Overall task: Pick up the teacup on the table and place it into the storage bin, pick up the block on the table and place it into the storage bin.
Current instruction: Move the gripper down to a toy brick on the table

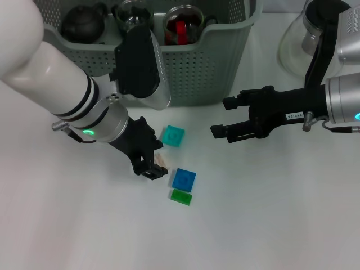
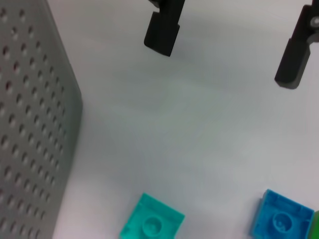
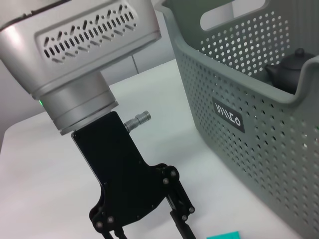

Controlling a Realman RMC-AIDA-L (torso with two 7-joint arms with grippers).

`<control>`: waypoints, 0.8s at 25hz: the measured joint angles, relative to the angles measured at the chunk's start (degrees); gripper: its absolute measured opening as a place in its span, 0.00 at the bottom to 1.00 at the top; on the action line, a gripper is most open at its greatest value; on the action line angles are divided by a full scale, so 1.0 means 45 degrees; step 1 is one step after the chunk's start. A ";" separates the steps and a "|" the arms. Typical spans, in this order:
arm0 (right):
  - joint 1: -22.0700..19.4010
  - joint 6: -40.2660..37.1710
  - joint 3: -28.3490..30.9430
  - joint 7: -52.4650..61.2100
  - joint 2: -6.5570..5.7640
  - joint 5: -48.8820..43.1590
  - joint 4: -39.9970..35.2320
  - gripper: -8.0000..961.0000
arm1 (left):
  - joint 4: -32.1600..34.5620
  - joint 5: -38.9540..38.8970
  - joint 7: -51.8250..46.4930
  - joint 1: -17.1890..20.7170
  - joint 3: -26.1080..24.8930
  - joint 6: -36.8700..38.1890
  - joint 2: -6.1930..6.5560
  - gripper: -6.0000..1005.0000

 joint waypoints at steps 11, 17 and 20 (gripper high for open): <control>0.0045 0.0095 0.0001 -0.0040 0.0030 0.0000 -0.0041 0.92 | -0.0030 0.0276 -0.0169 -0.0113 0.0065 -0.0206 0.0001 0.59; 0.0037 0.0116 0.0007 -0.0045 0.0013 0.0001 -0.0039 0.92 | 0.0002 0.0271 -0.0299 -0.0160 0.0469 -0.0118 0.0000 0.59; 0.0034 0.0118 0.0017 -0.0097 0.0009 0.0001 -0.0038 0.92 | 0.0069 0.0221 -0.0307 -0.0187 0.0550 0.0092 0.0000 0.59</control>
